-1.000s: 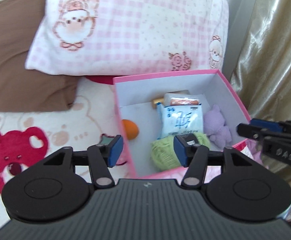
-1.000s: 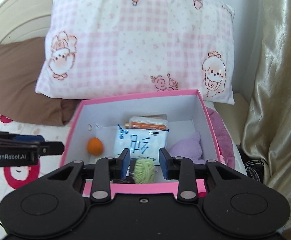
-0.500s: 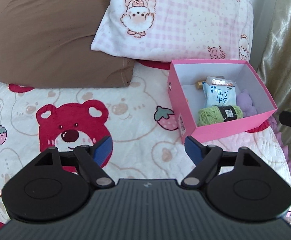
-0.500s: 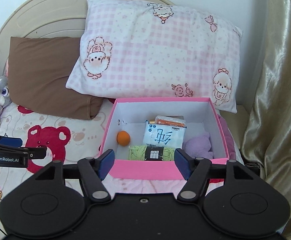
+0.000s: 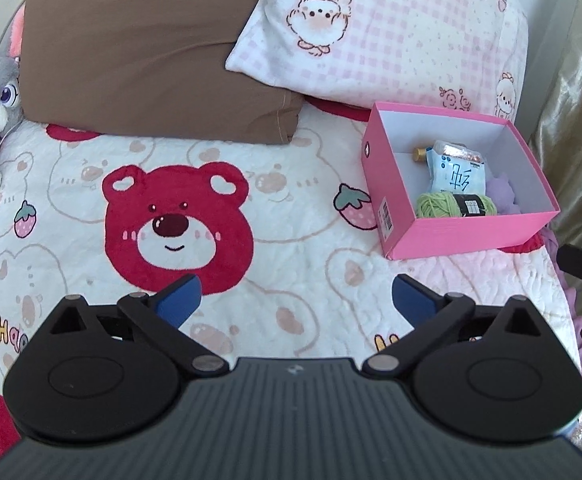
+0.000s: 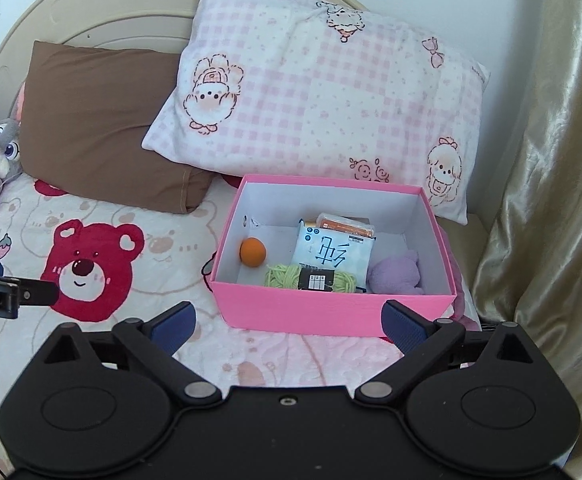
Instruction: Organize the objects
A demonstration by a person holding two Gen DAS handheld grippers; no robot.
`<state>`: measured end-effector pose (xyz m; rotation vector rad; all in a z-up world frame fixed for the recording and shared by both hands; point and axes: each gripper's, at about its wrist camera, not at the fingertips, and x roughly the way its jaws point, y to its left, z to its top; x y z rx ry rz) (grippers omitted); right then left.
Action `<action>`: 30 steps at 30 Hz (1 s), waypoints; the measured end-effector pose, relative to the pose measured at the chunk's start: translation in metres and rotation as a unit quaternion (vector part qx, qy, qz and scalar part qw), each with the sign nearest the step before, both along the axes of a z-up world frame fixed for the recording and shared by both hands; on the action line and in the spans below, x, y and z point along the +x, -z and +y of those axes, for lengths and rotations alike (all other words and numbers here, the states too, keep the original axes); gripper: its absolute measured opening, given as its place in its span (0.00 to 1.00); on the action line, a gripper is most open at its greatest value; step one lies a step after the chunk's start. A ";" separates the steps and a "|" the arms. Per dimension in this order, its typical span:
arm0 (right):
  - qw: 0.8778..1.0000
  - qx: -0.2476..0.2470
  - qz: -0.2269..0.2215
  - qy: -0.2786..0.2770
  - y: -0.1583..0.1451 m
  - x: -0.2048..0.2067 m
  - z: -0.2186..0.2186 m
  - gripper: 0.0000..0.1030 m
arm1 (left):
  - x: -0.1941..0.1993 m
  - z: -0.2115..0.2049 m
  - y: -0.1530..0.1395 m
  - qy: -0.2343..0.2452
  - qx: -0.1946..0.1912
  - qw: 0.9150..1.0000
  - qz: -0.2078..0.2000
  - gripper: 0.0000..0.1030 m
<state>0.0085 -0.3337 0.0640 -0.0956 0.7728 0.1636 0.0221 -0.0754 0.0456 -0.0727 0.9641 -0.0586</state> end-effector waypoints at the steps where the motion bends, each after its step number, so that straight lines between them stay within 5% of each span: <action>1: 1.000 0.001 0.000 0.000 0.000 -0.001 0.001 0.98 | -0.003 0.000 0.000 -0.005 0.002 1.000 -0.001 1.00; 30: 0.998 -0.003 0.055 0.036 0.013 -0.004 0.003 0.98 | -0.012 0.001 0.010 -0.013 0.029 0.999 0.035 1.00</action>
